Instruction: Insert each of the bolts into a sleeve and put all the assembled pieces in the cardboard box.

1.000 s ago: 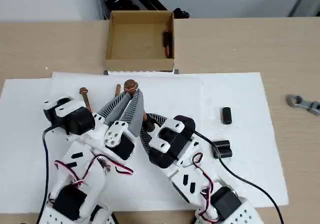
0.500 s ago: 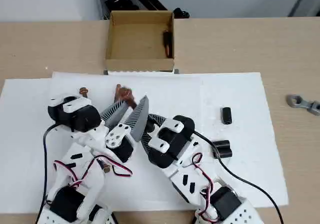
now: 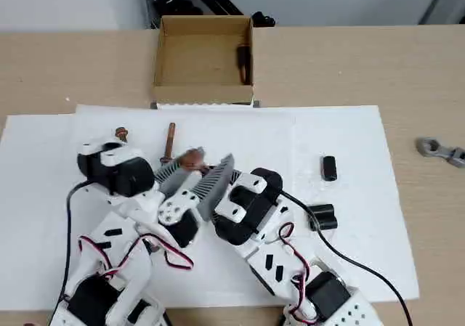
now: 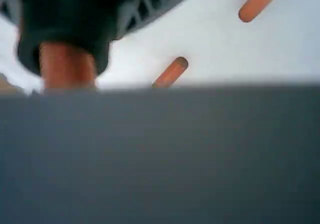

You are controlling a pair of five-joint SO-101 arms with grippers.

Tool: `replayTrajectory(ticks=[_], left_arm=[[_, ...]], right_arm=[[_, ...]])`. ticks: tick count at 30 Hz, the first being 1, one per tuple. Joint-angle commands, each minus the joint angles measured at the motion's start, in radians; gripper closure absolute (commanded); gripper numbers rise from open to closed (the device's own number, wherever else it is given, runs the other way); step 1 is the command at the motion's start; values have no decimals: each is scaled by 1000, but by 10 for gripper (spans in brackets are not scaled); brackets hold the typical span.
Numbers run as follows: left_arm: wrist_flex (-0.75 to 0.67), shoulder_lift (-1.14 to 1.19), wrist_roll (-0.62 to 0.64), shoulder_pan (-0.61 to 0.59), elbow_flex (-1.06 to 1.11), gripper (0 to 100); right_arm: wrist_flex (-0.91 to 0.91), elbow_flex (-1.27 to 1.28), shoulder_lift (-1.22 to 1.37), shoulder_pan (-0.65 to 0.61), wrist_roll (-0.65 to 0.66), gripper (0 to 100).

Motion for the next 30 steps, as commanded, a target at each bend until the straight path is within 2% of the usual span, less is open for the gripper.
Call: replayTrajectory(ticks=[1, 10, 14, 20, 26, 30], left_arm=[[-43, -2, 9, -2, -44, 833], [-44, -2, 12, -23, -44, 874], [-31, -2, 2, -25, -44, 851], [118, -3, -124, -29, -81, 817], [196, -3, -166, -101, -151, 807], [249, -3, -193, -109, -170, 807]], right_arm=[[-18, -12, -10, -7, 9, 996], [5, -18, -10, -7, 9, 995], [7, -18, -10, -7, 9, 995], [4, -18, -10, -7, 9, 995], [1, -18, -10, -7, 9, 995], [-10, -18, -8, -2, 9, 995]])
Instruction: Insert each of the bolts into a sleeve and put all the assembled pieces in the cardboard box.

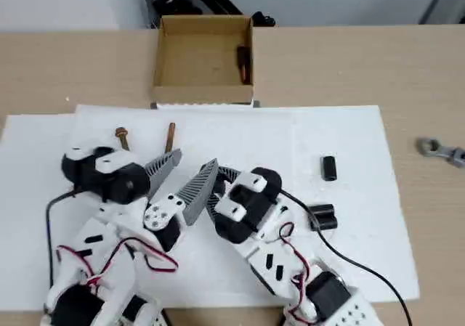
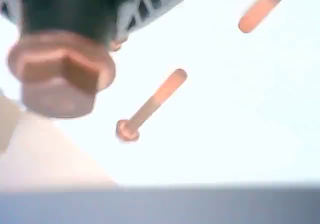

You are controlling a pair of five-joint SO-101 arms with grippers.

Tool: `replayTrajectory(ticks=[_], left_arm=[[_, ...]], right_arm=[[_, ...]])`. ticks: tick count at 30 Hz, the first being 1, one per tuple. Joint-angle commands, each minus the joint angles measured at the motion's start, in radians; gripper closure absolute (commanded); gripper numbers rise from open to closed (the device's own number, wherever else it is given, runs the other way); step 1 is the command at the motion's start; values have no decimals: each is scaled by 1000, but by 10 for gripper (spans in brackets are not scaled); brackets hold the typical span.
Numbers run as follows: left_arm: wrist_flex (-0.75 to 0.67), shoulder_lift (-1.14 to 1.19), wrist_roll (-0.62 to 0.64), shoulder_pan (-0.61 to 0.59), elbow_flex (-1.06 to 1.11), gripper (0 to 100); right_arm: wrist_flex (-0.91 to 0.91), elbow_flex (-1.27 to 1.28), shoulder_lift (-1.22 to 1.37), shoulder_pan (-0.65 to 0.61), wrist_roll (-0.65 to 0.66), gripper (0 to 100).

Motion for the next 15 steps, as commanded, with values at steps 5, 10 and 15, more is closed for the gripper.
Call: replayTrajectory(ticks=[5, 10, 15], left_arm=[[26, -3, -18, -43, -59, 818], [38, 3, -52, -311, -51, 893], [123, -3, -135, -509, 41, 983]], right_arm=[[-45, -37, 4, 33, 5, 996], [-10, -115, 131, 150, -37, 996], [-48, -290, 394, 216, -49, 996]])
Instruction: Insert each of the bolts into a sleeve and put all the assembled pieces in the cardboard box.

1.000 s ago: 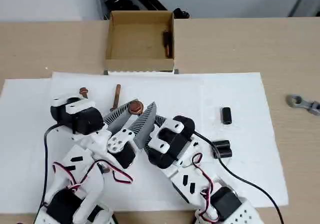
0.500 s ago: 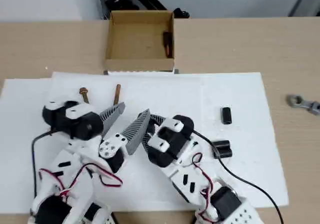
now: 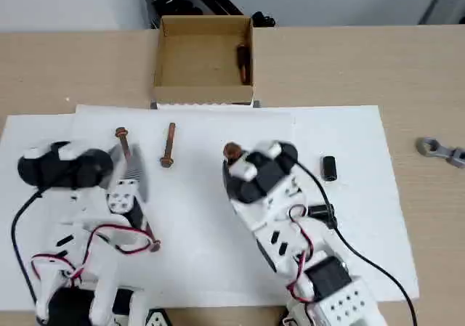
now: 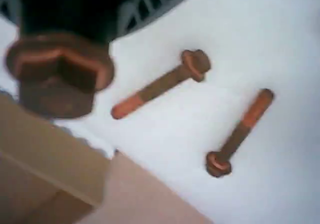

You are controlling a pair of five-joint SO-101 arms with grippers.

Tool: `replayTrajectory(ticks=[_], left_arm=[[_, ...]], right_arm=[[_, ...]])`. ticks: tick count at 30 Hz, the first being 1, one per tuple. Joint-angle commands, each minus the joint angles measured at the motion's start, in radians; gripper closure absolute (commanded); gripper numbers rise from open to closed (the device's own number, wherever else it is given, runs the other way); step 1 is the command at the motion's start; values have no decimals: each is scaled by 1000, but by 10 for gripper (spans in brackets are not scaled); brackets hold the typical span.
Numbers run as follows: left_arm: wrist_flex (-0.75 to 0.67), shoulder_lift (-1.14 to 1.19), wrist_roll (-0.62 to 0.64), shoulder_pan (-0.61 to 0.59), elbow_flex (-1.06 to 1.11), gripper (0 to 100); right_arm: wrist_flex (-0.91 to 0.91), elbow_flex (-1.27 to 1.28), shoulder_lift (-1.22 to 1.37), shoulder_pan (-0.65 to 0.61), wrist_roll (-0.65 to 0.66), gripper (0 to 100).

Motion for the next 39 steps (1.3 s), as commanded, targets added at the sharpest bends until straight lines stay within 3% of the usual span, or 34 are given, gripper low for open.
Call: replayTrajectory(ticks=[1, 5, 14, 27, 39], left_arm=[[29, -2, -60, -115, 39, 993], [6, -2, -152, -212, 82, 994], [-89, 6, -348, -253, 97, 994], [-123, 0, -351, -264, 309, 994], [-117, 6, -350, -265, 309, 994]], right_arm=[[-36, -209, 206, 45, -15, 996], [-36, -428, 503, 124, -20, 996], [-39, -980, 1066, 252, -25, 996], [-64, -1774, 1894, 249, -20, 994], [311, -2581, 2451, 239, -26, 813]])
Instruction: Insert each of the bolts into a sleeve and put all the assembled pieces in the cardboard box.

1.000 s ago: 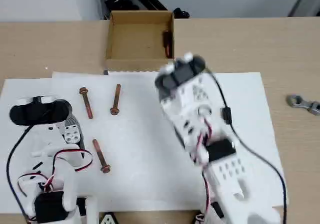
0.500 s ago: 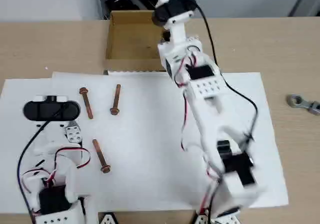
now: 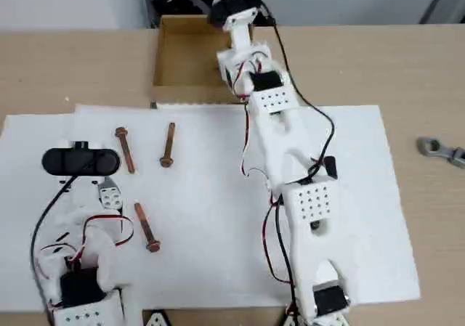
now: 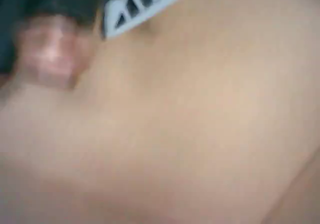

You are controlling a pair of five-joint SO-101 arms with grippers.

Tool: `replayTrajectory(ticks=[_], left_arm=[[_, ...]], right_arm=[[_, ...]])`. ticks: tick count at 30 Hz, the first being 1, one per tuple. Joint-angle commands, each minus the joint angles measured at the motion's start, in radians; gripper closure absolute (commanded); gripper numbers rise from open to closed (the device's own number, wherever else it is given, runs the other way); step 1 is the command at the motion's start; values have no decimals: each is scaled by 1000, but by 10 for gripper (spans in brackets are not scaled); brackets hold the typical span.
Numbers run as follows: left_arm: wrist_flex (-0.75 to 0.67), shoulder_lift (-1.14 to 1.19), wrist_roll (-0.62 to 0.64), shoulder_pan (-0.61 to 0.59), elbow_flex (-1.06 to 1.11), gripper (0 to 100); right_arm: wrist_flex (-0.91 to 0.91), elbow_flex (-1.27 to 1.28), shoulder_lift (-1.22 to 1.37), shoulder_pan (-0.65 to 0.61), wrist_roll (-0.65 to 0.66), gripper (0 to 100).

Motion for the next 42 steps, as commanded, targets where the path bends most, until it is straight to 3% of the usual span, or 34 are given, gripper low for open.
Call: replayTrajectory(ticks=[1, 5, 7, 10, 18, 23, 28, 33, 42], left_arm=[[-21, -3, -6, -8, -5, 989], [-3, -3, 81, -44, -16, 913], [-2, -2, 109, -91, -28, 888], [3, -2, 101, -115, -45, 888], [26, 25, 107, -115, -56, 885], [-40, 276, 199, -115, -111, 874], [-149, 698, 310, -91, -375, 876], [-101, 1194, 361, -34, -765, 878], [173, 1854, 390, -3, -1463, 878]], right_arm=[[119, -261, 68, -16, -11, 786], [248, -457, 147, -28, 41, 719], [326, -560, 162, -39, 55, 794], [427, -632, 151, -47, 63, 998], [746, -631, -54, -47, 44, 995], [947, -631, -222, -47, 46, 995], [995, -598, -363, 27, 48, 996], [1003, -290, -596, 110, 17, 996], [949, 753, -1377, 148, 28, 995]])
